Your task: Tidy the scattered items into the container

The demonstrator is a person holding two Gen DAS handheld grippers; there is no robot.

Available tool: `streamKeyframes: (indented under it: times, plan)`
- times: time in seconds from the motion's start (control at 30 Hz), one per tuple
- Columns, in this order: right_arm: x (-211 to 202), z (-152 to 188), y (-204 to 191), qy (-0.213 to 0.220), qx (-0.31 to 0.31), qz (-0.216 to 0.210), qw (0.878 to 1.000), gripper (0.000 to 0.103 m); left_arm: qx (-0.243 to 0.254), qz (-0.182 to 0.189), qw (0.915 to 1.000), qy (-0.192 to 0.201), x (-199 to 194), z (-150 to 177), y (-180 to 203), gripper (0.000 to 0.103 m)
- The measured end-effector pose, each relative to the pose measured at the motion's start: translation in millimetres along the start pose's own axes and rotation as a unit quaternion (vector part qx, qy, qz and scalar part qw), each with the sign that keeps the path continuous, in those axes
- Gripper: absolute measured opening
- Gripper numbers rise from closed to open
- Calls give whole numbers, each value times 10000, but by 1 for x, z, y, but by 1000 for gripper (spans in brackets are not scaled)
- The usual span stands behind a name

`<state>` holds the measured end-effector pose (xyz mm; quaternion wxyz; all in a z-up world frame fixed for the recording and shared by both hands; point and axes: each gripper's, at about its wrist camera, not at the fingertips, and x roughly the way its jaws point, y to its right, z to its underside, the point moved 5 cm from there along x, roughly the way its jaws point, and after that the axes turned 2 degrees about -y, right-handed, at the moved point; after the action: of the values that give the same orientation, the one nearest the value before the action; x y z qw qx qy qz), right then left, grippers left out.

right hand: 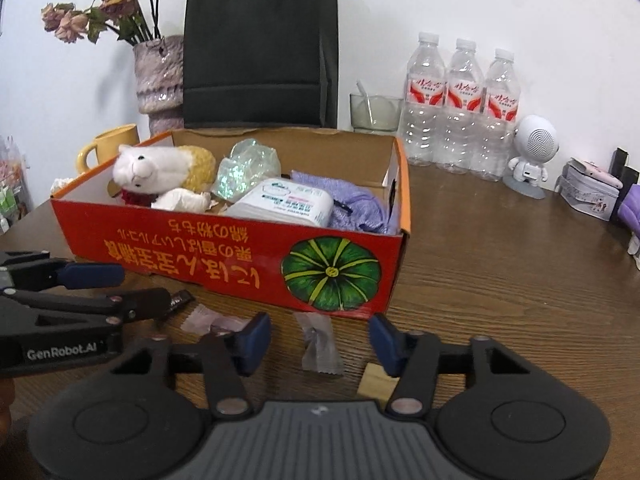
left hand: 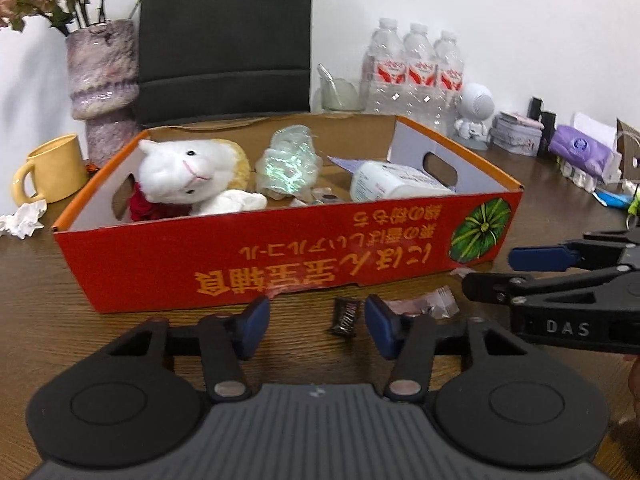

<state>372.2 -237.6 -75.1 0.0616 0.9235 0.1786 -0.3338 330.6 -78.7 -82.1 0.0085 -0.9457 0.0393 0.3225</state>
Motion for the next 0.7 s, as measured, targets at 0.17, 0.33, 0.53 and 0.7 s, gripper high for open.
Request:
streamKeyframes:
  times: [0.17, 0.33, 0.53, 0.7]
  plan:
    - [8, 3, -1, -163, -11, -56, 9999, 42, 61, 58, 9998, -176, 10, 1, 5, 45]
    - [6, 5, -3, -156, -20, -131, 9998, 23, 287, 146, 9994, -152, 9, 1, 13, 19]
    - [1, 8, -8, -120, -50, -120, 9998, 16, 406, 267, 9988, -112, 4, 5, 14, 16]
    - [-2, 8, -9, -56, -39, -146, 9999, 16, 407, 321, 9986, -71, 1, 6, 14, 16]
